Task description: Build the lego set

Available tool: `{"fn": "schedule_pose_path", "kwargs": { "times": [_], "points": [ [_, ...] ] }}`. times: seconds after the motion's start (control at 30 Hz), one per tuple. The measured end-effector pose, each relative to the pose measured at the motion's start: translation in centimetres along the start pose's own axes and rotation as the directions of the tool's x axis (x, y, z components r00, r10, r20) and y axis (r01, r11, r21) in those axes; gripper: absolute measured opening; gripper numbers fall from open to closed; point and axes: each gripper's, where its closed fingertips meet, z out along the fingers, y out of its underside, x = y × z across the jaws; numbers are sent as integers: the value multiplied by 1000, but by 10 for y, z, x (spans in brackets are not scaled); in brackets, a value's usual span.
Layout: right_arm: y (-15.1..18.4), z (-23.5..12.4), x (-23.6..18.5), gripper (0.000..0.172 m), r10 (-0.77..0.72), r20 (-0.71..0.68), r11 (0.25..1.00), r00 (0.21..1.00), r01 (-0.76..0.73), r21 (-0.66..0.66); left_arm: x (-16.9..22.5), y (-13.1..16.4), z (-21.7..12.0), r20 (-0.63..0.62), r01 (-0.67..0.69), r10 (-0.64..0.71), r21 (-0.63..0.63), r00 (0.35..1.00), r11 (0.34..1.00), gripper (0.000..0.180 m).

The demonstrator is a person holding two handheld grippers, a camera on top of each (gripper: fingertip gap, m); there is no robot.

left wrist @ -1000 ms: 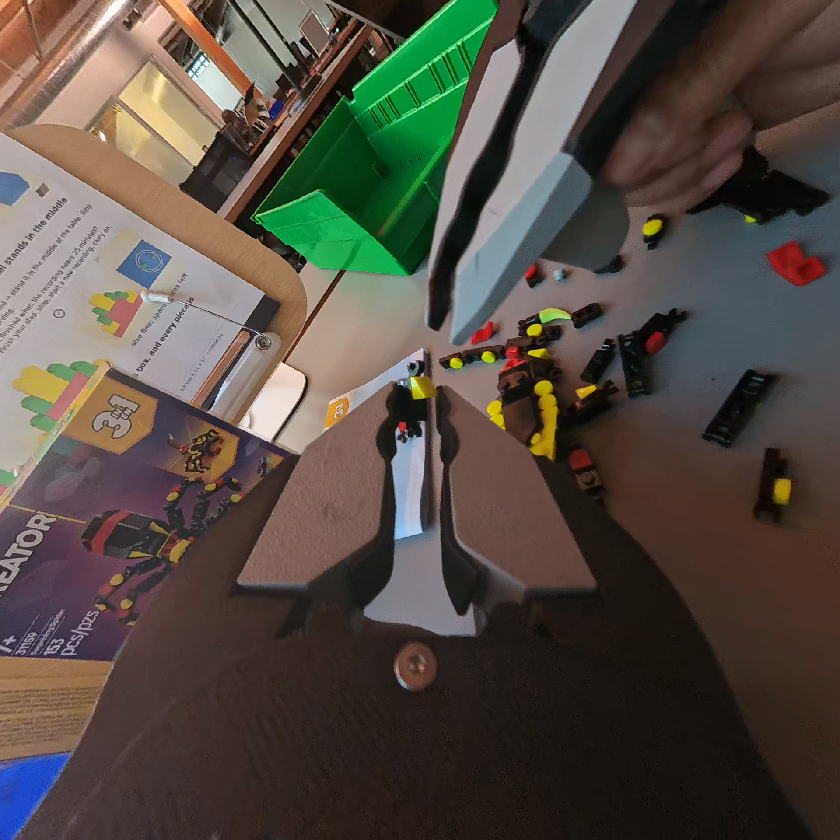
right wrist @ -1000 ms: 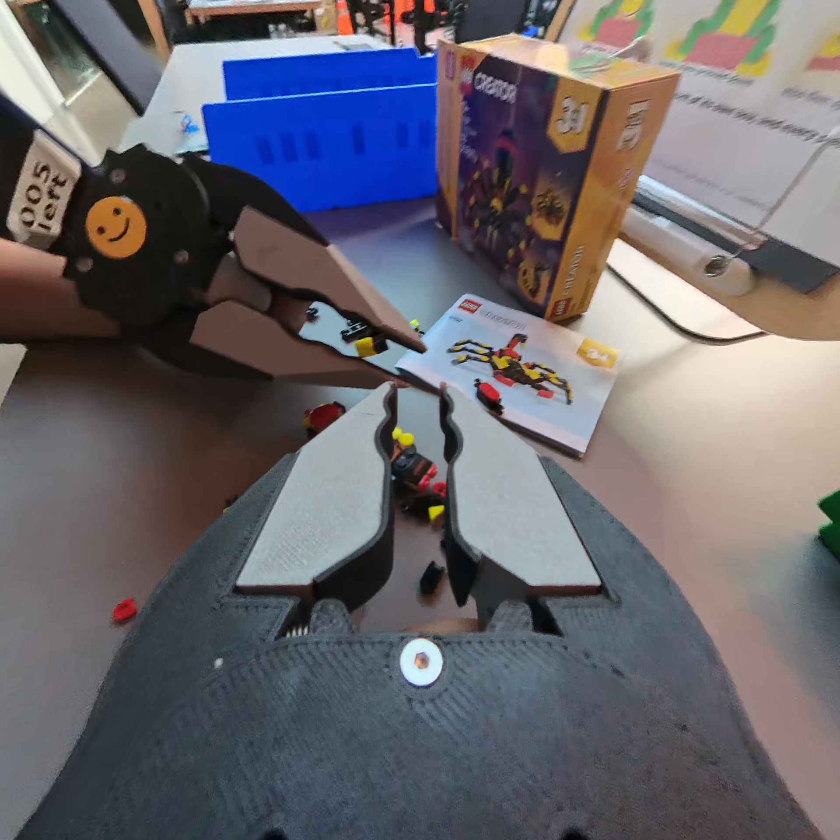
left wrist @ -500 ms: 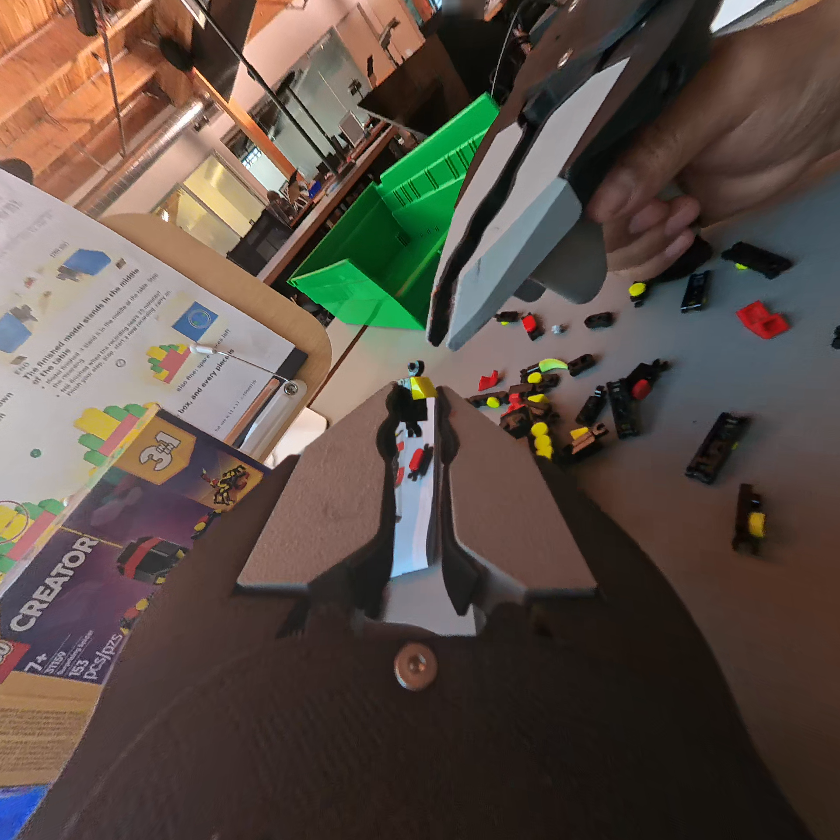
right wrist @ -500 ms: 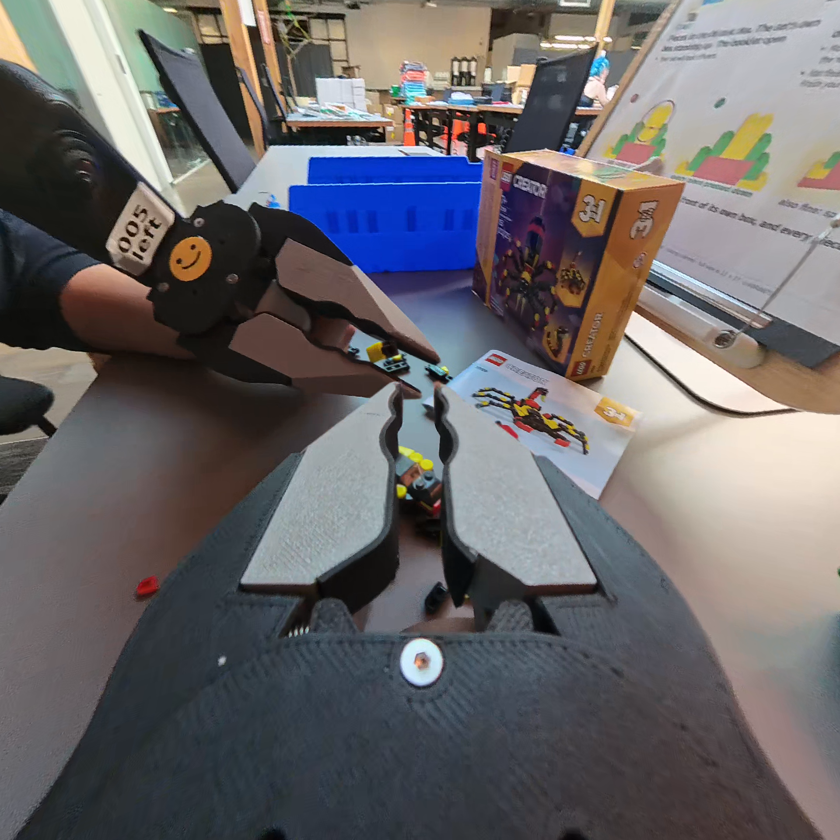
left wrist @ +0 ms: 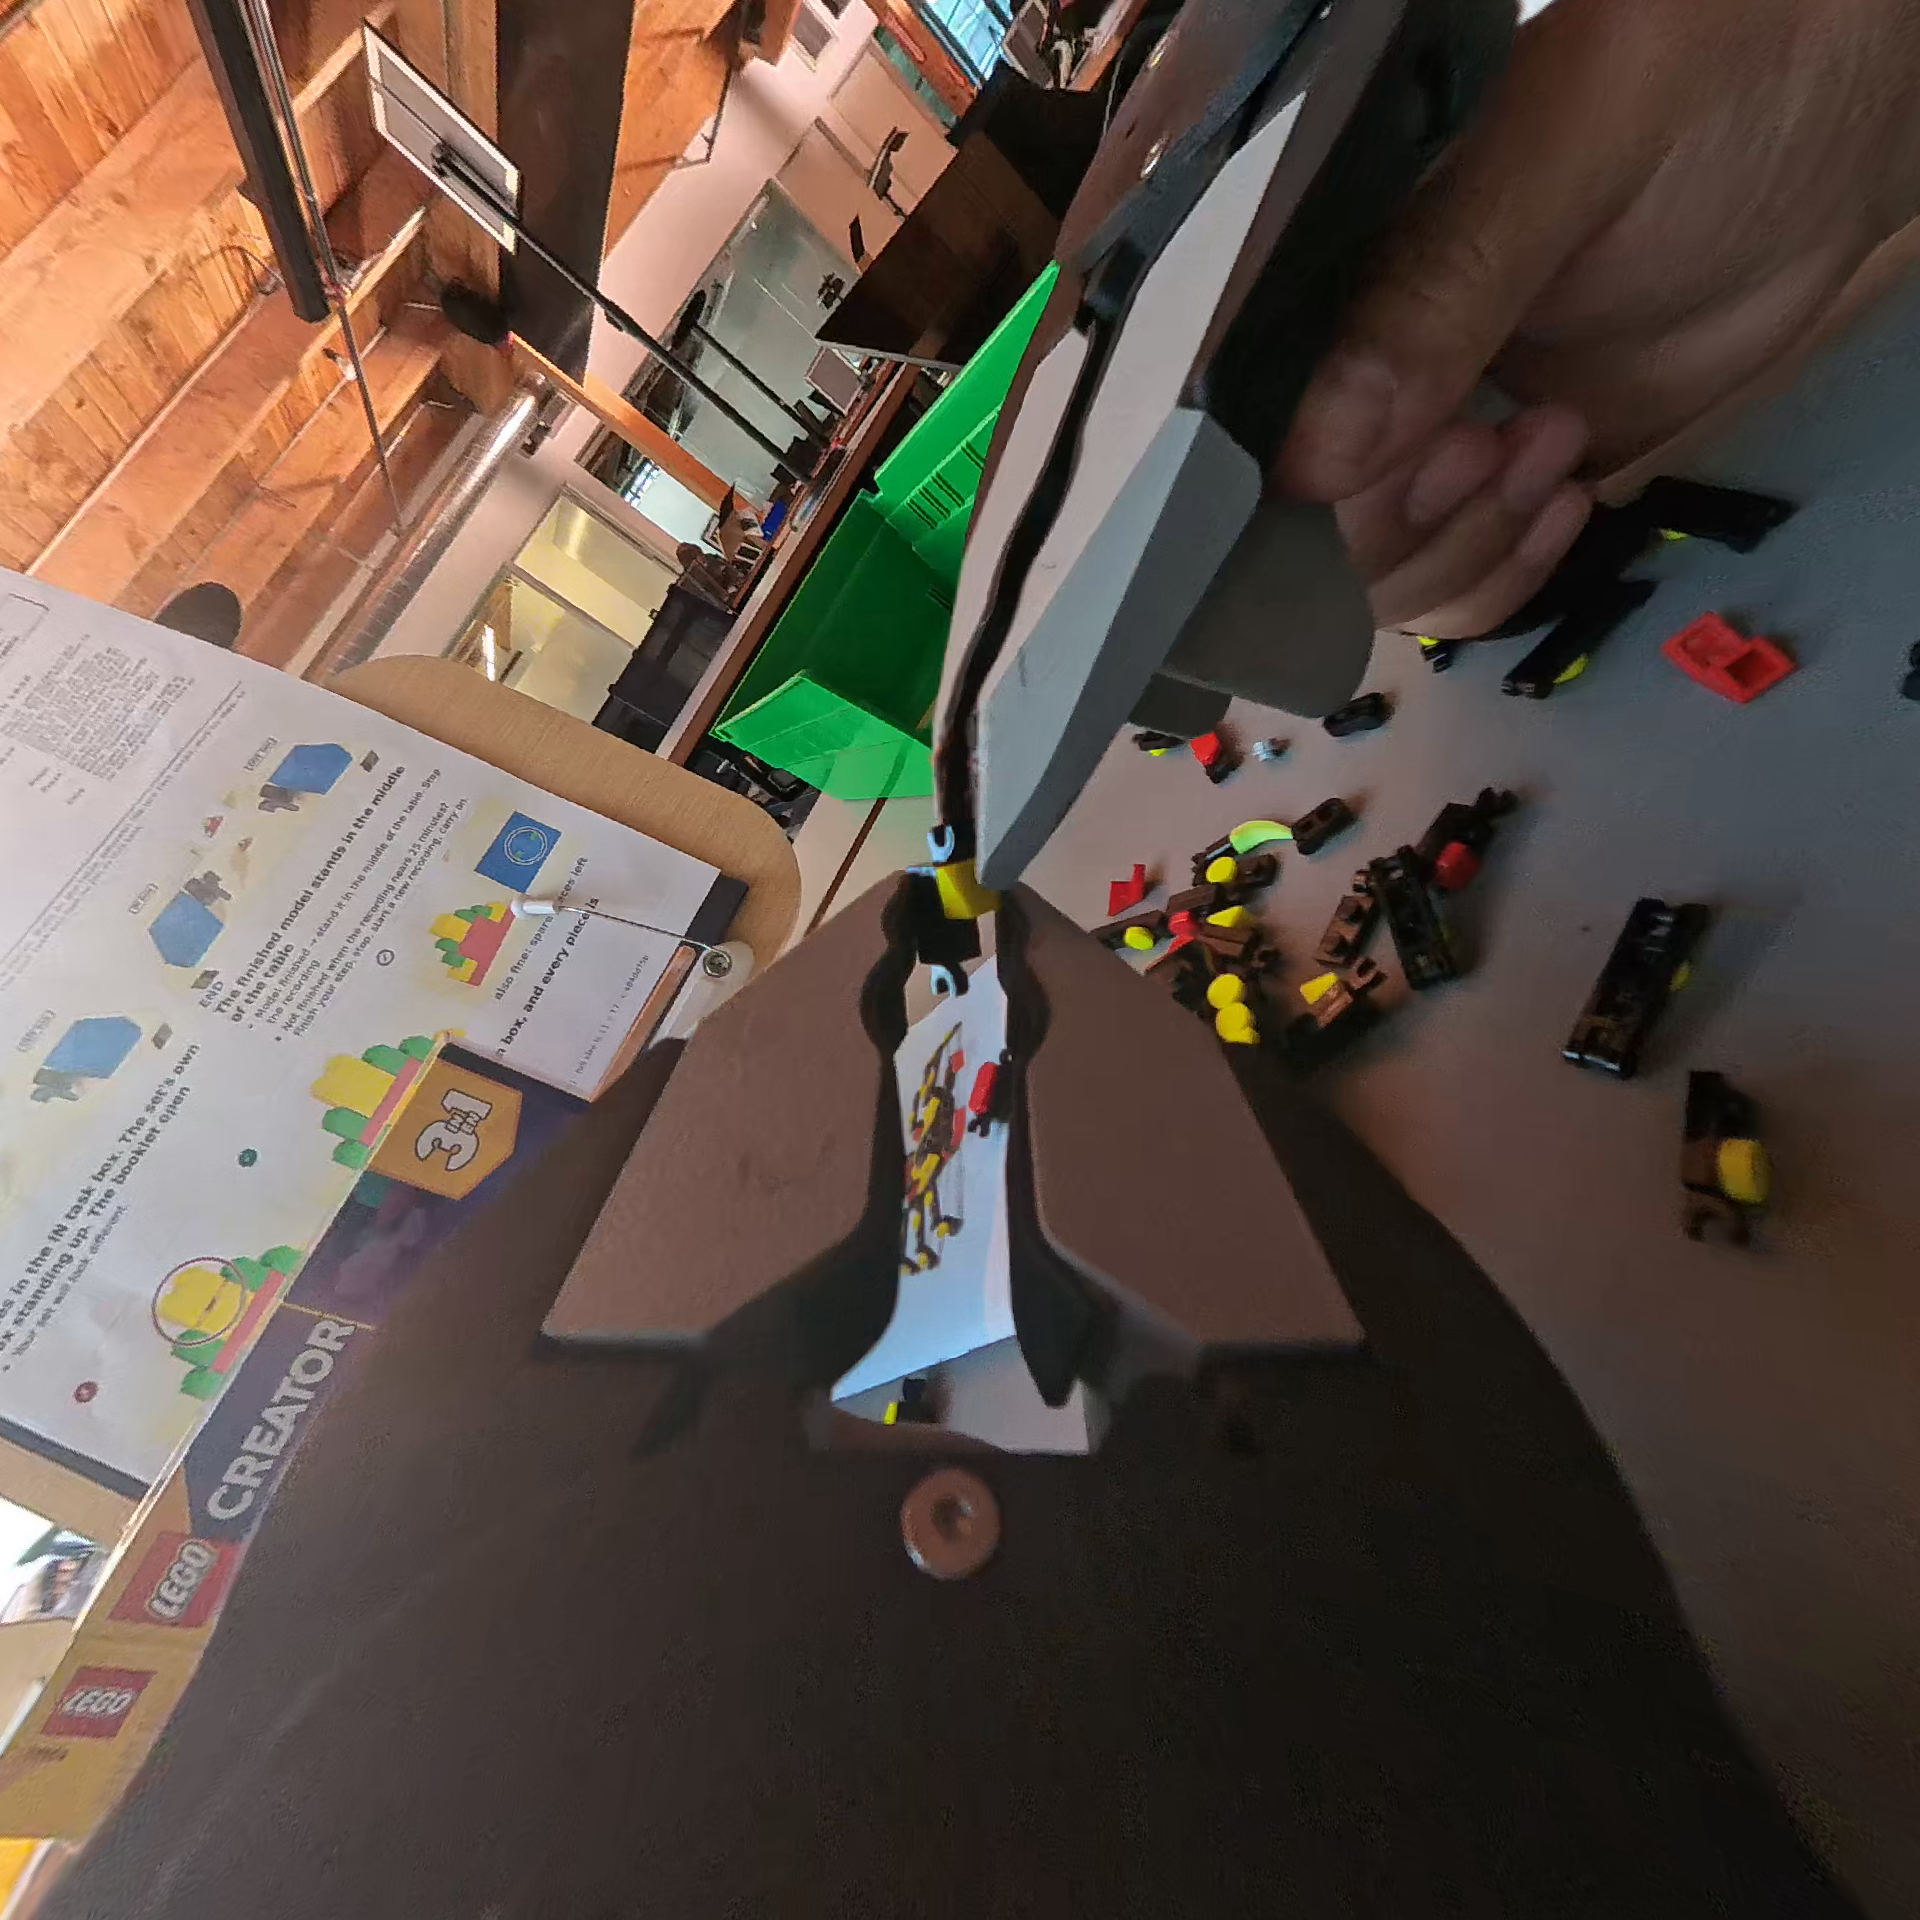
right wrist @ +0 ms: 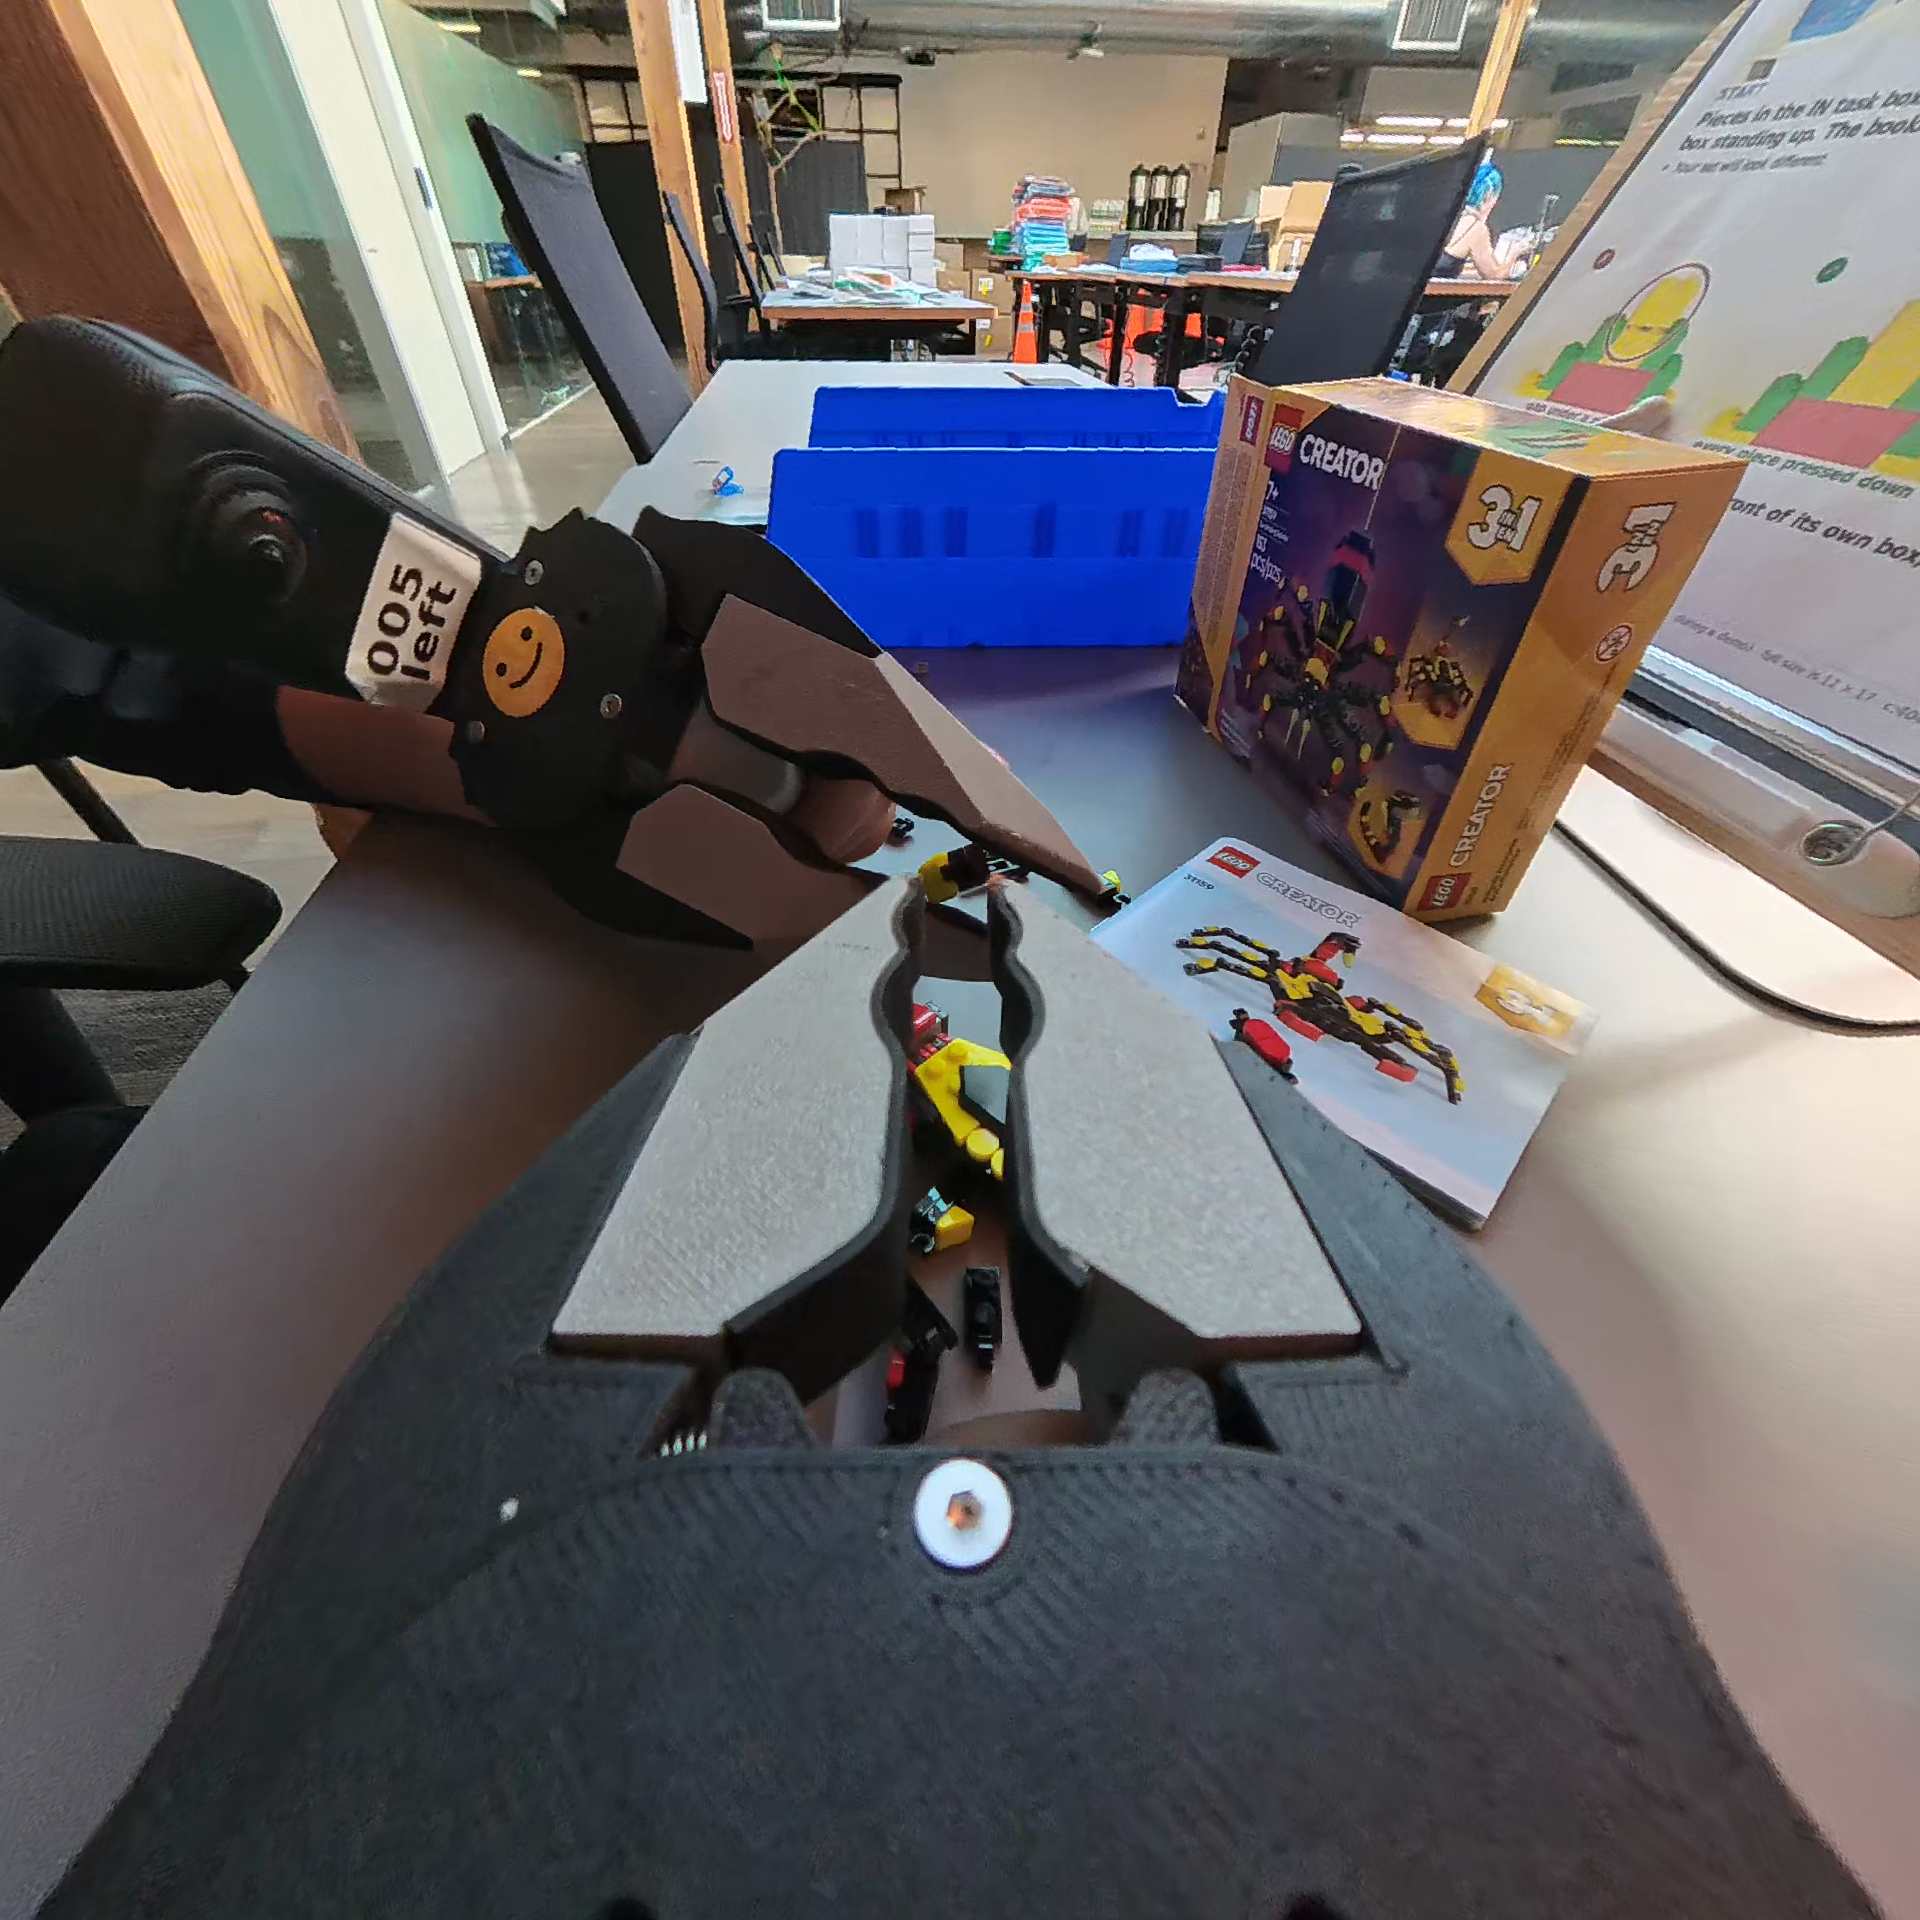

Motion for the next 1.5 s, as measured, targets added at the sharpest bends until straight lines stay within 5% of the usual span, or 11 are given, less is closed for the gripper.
{"fn": "schedule_pose_path", "kwargs": {
  "times": [0.3,0.53,0.97,1.3,1.4,1.5],
  "points": [
    [1,3,2,18,-45,-39,999,998,45,-13,6,5,3,-66,86,-86,0,994,996,12],
    [1,2,5,7,-144,-98,989,985,143,-23,7,3,4,-76,107,-105,16,992,994,12],
    [3,5,6,4,-284,-173,959,943,275,-74,4,11,3,-61,29,-29,-2,998,1000,12],
    [6,6,10,5,-567,-272,823,778,515,-241,3,20,6,-68,62,-64,-41,996,997,14],
    [5,5,8,5,-670,-278,742,689,602,-296,-2,31,8,-45,77,-81,-85,996,993,2],
    [4,6,7,5,-658,-286,752,696,592,-289,-5,32,7,-55,124,-128,-76,990,989,0]
  ]
}}
